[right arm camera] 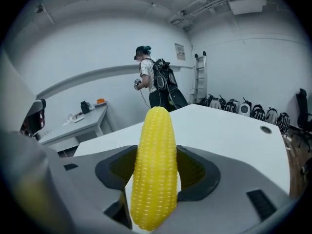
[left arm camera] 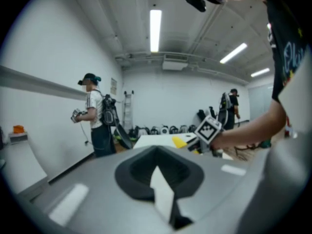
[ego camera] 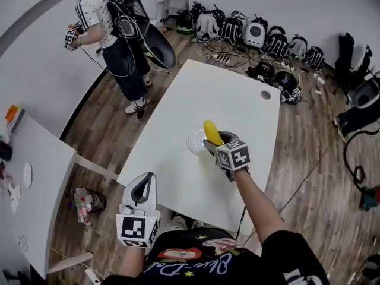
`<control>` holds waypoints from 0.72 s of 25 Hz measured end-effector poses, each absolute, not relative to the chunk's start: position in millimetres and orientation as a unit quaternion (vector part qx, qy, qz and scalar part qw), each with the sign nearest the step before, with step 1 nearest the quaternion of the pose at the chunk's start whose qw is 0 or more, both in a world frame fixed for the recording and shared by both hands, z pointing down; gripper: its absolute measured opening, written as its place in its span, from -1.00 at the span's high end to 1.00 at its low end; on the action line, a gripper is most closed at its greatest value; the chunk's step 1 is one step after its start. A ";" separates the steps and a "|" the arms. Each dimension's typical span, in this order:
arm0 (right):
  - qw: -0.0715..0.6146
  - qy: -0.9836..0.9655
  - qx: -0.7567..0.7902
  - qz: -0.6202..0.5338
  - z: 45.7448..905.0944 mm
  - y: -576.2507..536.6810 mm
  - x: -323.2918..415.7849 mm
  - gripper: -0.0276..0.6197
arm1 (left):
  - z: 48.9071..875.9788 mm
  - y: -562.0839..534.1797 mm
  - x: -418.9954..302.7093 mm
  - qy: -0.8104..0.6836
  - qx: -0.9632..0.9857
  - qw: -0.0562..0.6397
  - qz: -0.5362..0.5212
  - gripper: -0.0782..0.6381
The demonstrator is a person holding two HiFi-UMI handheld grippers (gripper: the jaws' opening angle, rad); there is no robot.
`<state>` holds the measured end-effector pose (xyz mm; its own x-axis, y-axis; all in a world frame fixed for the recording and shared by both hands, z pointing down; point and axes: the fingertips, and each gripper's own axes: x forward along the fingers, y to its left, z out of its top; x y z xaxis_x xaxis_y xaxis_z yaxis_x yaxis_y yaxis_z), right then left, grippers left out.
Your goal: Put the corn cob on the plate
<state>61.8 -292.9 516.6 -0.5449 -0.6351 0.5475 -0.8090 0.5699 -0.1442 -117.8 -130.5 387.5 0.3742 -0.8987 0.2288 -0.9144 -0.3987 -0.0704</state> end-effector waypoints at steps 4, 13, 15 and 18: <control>0.265 -0.847 0.417 0.197 541.0 -320.0 44.8 0.16 | 397.9 -143.2 -139.9 -0.541 0.826 0.029 0.158 0.80; 0.364 -0.827 0.388 0.180 590.9 -336.0 30.9 0.16 | 396.0 -157.3 -173.3 -0.567 0.811 0.046 0.136 0.80; 0.373 -0.823 0.389 0.179 596.6 -336.3 30.6 0.16 | 395.5 -157.1 -176.0 -0.566 0.812 0.049 0.132 0.80; 0.368 -0.826 0.385 0.182 598.5 -337.4 25.8 0.16 | 395.4 -152.8 -181.2 -0.567 0.812 0.055 0.129 0.80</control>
